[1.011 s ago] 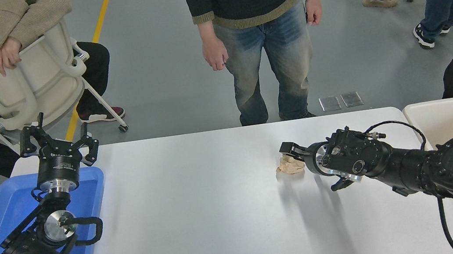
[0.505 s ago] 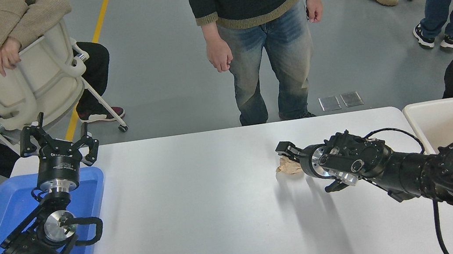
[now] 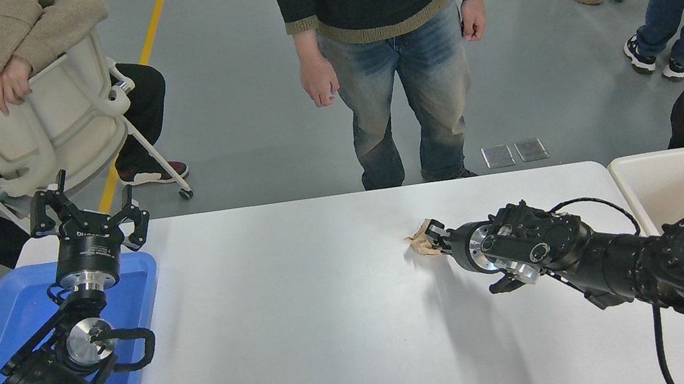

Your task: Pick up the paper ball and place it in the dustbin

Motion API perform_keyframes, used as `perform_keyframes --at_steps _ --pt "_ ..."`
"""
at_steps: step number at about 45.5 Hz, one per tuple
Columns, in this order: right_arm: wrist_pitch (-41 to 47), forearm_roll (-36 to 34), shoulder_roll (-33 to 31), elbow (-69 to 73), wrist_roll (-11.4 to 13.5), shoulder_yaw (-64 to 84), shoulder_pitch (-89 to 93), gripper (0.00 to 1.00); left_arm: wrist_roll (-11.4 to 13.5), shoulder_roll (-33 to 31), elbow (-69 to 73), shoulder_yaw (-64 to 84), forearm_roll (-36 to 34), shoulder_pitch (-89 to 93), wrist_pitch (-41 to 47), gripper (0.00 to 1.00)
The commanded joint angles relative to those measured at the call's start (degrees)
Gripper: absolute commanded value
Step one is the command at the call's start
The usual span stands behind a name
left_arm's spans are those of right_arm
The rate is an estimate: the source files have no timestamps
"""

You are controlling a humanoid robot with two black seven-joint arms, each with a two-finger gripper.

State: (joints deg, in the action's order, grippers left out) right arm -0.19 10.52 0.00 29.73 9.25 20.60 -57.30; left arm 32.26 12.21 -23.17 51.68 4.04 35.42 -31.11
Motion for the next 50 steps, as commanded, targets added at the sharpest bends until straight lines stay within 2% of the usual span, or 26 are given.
perform_keyframes --at_steps 1,15,21,26,35,50 --pt "-0.34 -3.49 0.0 -0.11 0.15 0.05 0.09 0.0 0.0 0.0 -0.03 0.0 0.0 0.0 0.0 0.99" --pt "0.01 -5.16 0.0 1.55 0.15 1.63 -3.42 0.0 0.0 0.0 -0.03 0.0 0.0 0.0 0.0 0.99" --pt "0.28 -6.57 0.0 8.57 0.42 8.04 -8.43 0.0 0.0 0.0 -0.03 0.0 0.0 0.0 0.0 0.99" --pt "0.63 -10.43 -0.09 15.69 0.5 15.07 -14.31 0.0 0.0 0.0 -0.03 0.0 0.0 0.0 0.0 0.99" --pt "3.44 -11.49 -6.23 26.51 0.33 25.53 -24.69 0.0 0.0 0.0 -0.03 0.0 0.0 0.0 0.0 0.99" --pt "15.56 -10.79 -15.46 41.89 -0.11 34.24 -44.46 0.0 0.0 0.0 0.06 -0.09 0.0 0.0 0.0 0.99"
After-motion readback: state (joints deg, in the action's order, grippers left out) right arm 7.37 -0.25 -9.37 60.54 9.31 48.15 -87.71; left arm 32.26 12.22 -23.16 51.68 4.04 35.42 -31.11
